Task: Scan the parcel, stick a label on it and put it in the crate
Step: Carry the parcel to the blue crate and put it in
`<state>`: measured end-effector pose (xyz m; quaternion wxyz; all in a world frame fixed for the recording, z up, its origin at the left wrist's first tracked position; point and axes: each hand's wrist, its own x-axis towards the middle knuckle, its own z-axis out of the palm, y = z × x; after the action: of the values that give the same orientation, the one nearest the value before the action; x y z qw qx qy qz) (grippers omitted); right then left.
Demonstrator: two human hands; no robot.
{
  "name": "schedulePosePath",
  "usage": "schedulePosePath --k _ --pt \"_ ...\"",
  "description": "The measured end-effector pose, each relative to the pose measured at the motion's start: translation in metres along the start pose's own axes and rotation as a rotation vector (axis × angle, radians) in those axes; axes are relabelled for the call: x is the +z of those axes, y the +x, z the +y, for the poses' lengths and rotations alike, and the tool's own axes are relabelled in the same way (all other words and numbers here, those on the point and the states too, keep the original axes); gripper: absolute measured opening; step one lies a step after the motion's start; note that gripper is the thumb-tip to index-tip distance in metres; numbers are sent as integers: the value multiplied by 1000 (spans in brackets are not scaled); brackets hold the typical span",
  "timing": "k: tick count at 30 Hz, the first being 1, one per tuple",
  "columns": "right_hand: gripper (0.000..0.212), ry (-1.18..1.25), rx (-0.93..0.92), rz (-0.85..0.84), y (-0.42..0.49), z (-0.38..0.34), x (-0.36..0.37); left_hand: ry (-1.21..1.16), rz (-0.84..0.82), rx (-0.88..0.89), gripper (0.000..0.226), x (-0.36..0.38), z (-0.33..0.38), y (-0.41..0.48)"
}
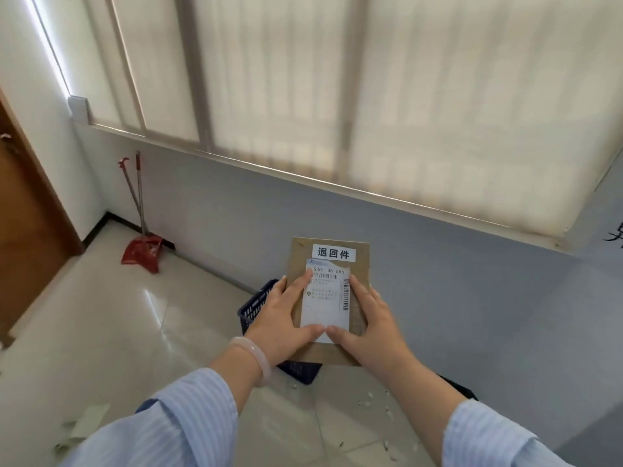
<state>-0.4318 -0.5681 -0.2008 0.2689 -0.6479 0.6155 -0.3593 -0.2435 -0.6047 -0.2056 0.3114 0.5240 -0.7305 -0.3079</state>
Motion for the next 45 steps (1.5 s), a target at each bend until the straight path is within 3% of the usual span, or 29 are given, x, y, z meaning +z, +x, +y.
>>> schedulePosePath --k 19,30,37,45 --pt "97 69 -1 -154 264 21 110 35 -70 -195 92 -66 -141 222" --pt "95 109 253 -45 388 30 212 -46 -296 -140 91 -112 -263 367" --pt "87 110 445 37 434 76 241 -11 -500 -141 93 -78 -318 448" --pt "87 129 571 1 507 172 267 75 -587 -196 96 -3 -383 533"
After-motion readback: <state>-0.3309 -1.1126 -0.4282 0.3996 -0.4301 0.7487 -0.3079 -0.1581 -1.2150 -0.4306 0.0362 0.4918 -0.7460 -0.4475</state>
